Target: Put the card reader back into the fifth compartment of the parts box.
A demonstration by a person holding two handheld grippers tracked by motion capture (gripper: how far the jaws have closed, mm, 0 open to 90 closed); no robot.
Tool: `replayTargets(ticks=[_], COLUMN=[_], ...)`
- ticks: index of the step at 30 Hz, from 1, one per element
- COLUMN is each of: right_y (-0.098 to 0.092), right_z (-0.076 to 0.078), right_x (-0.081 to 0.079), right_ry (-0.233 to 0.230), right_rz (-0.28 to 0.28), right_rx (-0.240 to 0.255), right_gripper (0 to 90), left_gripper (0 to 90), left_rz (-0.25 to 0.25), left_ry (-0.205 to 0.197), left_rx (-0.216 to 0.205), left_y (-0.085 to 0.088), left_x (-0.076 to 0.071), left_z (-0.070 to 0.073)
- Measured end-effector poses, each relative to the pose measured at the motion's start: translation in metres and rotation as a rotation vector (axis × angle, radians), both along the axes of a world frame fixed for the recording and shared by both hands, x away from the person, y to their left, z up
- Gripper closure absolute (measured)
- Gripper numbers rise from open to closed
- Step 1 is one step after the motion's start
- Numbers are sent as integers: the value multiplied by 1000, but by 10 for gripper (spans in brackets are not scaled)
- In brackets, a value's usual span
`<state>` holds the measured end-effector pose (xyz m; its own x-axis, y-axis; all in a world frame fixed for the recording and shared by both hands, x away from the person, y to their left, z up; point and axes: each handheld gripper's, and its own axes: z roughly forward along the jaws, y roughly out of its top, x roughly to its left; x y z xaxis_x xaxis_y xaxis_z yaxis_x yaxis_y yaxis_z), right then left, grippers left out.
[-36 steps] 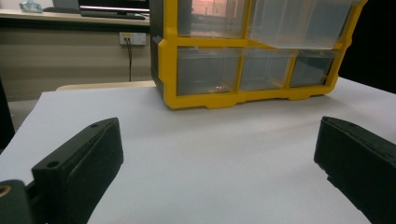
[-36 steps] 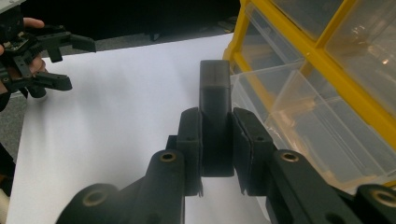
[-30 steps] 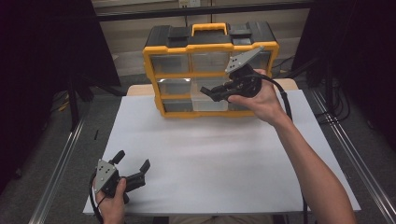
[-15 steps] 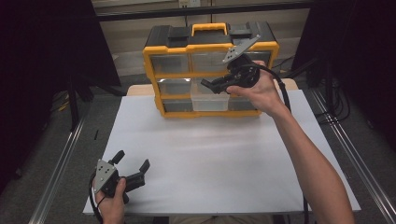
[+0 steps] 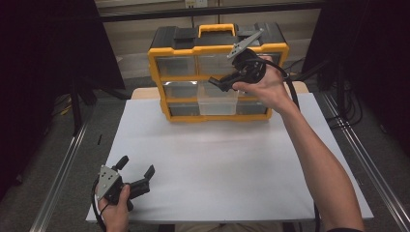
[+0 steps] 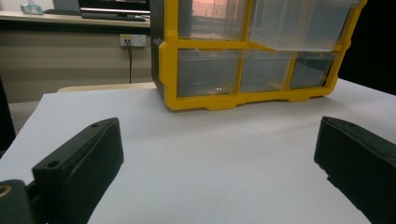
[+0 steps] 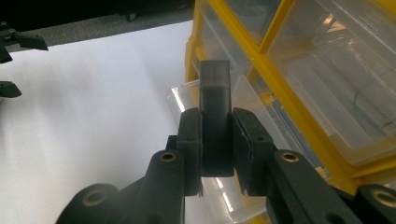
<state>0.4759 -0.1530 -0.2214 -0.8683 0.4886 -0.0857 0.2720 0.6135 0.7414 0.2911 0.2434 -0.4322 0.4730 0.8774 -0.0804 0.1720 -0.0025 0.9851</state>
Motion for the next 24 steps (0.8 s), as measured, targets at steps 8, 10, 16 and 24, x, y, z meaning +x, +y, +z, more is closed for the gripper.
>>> replayTargets(ticks=[8,10,16,24], right_y=[5,4,1,7], right_z=[2,0,-7,-16], right_x=[9,12,22,26], right_ry=[17,29,57,96], right_rz=[-12,-12,-47,-26], right_rx=[-41,-35,-61,-109], right_gripper=[737,737,736,737], left_gripper=[15,15,15,15], left_rz=[1,0,-1,-3], left_ry=[1,0,4,4], left_rx=[0,-1,-3,2], left_y=[0,0,0,0], left_x=[0,0,0,0], left_z=[0,0,0,0])
